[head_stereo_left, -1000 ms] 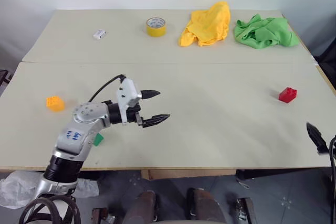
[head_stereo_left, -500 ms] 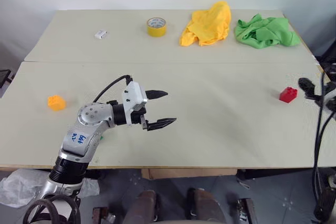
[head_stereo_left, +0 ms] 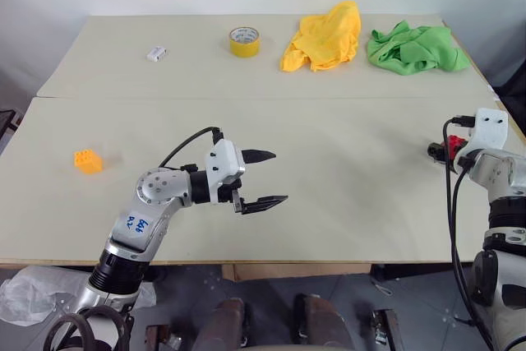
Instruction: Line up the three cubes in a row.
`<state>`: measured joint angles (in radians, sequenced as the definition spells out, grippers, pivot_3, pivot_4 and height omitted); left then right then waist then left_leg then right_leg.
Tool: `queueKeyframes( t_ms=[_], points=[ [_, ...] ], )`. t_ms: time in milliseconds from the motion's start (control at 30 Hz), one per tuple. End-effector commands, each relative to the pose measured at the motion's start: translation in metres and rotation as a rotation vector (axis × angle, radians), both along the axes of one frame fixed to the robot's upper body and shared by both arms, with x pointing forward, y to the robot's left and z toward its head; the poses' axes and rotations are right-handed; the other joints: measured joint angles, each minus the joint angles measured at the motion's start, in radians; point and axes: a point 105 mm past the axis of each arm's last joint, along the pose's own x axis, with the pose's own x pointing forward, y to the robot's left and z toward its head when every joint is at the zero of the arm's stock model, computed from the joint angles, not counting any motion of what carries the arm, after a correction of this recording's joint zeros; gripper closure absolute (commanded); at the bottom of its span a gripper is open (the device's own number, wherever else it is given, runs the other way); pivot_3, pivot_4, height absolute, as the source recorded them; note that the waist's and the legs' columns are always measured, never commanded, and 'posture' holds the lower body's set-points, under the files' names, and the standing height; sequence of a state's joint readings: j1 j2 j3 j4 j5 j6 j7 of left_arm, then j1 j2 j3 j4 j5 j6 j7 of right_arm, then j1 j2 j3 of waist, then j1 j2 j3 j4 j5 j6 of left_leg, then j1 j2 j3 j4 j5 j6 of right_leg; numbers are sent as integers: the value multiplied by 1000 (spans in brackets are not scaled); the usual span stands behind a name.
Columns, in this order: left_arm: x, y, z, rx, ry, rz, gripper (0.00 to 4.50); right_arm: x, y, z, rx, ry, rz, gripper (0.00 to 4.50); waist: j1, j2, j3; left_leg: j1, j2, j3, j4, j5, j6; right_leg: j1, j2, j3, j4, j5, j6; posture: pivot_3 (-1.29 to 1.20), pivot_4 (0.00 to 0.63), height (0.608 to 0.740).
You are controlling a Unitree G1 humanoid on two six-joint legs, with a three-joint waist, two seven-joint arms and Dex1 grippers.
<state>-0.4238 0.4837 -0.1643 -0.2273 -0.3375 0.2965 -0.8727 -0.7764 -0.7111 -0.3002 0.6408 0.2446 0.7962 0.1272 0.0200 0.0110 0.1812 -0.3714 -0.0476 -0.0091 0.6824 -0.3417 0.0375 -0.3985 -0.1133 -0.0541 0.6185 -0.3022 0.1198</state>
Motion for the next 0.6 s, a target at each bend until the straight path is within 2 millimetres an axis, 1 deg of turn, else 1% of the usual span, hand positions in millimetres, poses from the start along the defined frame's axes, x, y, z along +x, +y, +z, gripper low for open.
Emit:
queueKeyframes(
  t_ms=[33, 67, 100, 233, 300, 333, 367, 433, 467, 500, 533, 600],
  points=[
    [-4, 0, 9, -3, -59, 1, 0, 5, -4, 13, -19, -72, -11, 399, 0, 0, 0, 0, 0, 0, 0, 0, 0, 0, 0, 0, 0, 0, 0, 0, 150, 740],
    [-4, 0, 11, -5, -66, 8, 0, 6, -4, 13, -4, -85, -23, 606, 0, 0, 0, 0, 0, 0, 0, 0, 0, 0, 0, 0, 0, 0, 0, 0, 150, 740],
    [-3, 1, 13, -12, -73, 18, 0, 6, -5, 12, 8, -96, -32, 909, 0, 0, 0, 0, 0, 0, 0, 0, 0, 0, 0, 0, 0, 0, 0, 0, 150, 740],
    [1, 3, 15, -6, -88, 33, 0, 10, 4, 9, 32, -92, 0, 2235, -2, 0, 0, 0, 0, 0, 0, 0, 0, 0, 0, 0, 0, 0, 0, 0, 150, 740],
    [3, 7, 15, 0, -97, 47, 0, 12, 7, 11, 28, -94, 16, 2893, -2, 0, 0, 0, 0, 0, 0, 0, 0, 0, 0, 0, 0, 0, 0, 0, 150, 740],
    [4, 8, 16, 1, -101, 54, 0, 13, 9, 14, 26, -100, 32, 2986, -2, 0, 0, 0, 0, 0, 0, 0, 0, 0, 0, 0, 0, 0, 0, 0, 150, 740],
    [5, 9, 16, 2, -104, 59, 0, 14, 10, 16, 25, -105, 42, 2979, -2, 0, 0, 0, 0, 0, 0, 0, 0, 0, 0, 0, 0, 0, 0, 0, 150, 740],
    [5, 12, 17, -3, -108, 71, 0, 19, 20, 28, 17, -159, 120, 2979, -2, 0, 0, 0, 0, 0, 0, 0, 0, 0, 0, 0, 0, 0, 0, 0, 150, 740],
    [6, 15, 17, -8, -106, 83, 0, 23, 36, 39, -4, -210, 231, 2979, -3, 0, 0, 0, 0, 0, 0, 0, 0, 0, 0, 0, 0, 0, 0, 0, 150, 740],
    [5, 19, 16, -11, -95, 95, 0, 25, 61, 52, -57, -275, 397, 2979, -5, 0, 0, 0, 0, 0, 0, 0, 0, 0, 0, 0, 0, 0, 0, 0, 150, 740],
    [5, 22, 15, -14, -91, 110, 0, 22, 93, 60, -117, -322, 608, 2979, -8, 0, 0, 0, 0, 0, 0, 0, 0, 0, 0, 0, 0, 0, 0, 0, 150, 740],
    [6, 26, 14, -17, -88, 133, 0, 10, 136, 64, -163, -355, 868, 2979, -19, 0, 0, 0, 1, 0, -1, 0, 0, 0, 2, 0, -1, 0, 0, 0, 150, 740]
  ],
)
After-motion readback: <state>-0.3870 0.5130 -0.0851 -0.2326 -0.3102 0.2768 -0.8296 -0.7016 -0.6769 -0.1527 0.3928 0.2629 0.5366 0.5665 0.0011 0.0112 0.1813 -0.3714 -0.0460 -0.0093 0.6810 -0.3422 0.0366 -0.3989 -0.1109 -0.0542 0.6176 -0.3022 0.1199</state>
